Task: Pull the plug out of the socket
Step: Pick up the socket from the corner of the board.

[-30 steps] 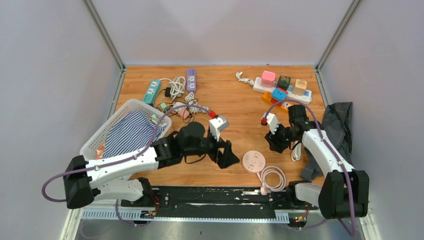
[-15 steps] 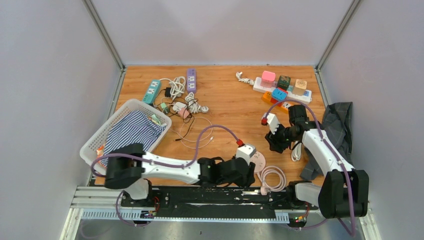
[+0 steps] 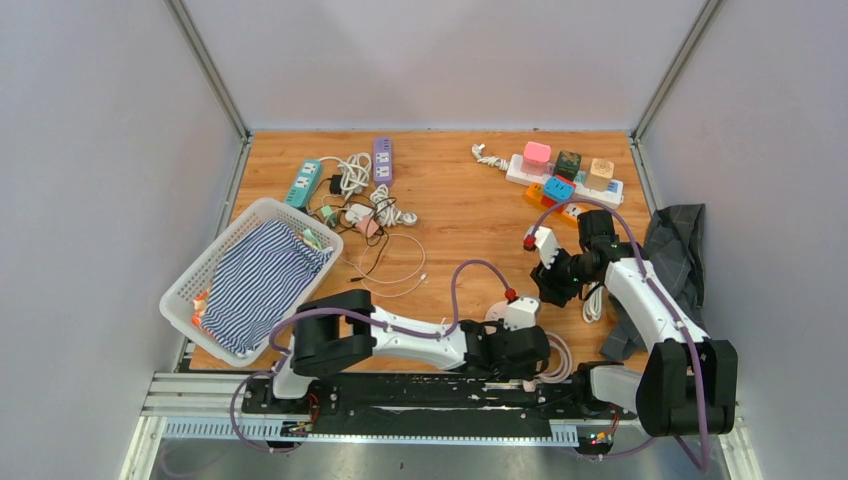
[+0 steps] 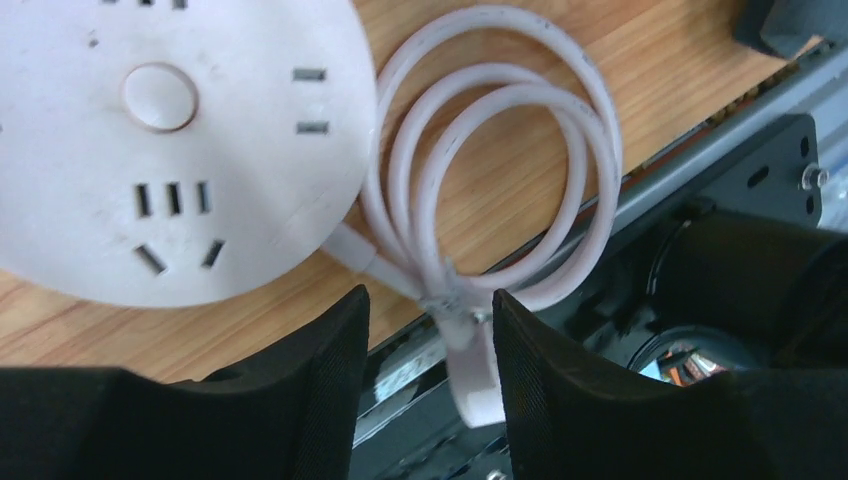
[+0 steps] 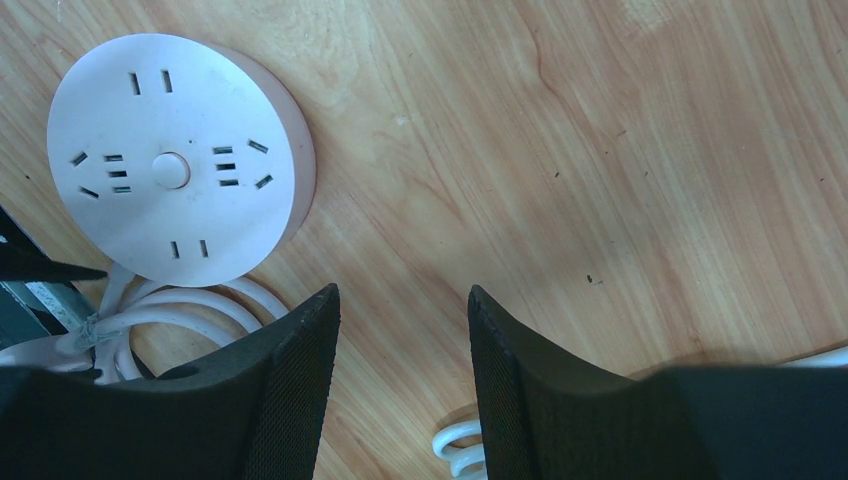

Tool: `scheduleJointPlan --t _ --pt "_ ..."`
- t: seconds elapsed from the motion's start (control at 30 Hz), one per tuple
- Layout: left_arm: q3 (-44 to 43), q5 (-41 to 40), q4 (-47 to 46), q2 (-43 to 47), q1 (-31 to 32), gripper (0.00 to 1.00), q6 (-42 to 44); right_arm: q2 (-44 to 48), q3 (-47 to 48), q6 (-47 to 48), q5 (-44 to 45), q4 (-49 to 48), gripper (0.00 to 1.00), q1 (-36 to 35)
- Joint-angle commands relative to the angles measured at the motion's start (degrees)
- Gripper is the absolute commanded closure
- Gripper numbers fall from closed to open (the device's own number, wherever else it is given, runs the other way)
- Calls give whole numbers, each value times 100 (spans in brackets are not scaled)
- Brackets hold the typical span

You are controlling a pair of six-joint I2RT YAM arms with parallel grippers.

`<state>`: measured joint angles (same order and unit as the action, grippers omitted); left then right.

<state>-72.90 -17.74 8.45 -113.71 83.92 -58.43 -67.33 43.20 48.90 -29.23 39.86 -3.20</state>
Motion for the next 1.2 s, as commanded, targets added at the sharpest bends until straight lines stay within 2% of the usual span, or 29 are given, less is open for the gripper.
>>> scheduleJointPlan --t 0.0,0.2,0.4,0.9,1.03,1.17 --pt "-880 -510 1450 -478 51 49 -441 61 -84 66 -134 75 48 86" --pt "-973 -623 1620 -736 47 48 -761 82 -85 75 -144 74 48 95" --pt "-1135 -880 1864 -862 48 53 -529 98 -92 75 -153 83 48 98" --pt "-818 -1787 2055 -588 -127 91 493 170 -93 93 -216 93 48 135" --pt "-516 -1721 1894 -391 -410 97 742 185 -92 101 -247 99 48 128" --pt "-266 -1793 1920 -172 -780 97 963 173 -92 101 -237 101 48 130"
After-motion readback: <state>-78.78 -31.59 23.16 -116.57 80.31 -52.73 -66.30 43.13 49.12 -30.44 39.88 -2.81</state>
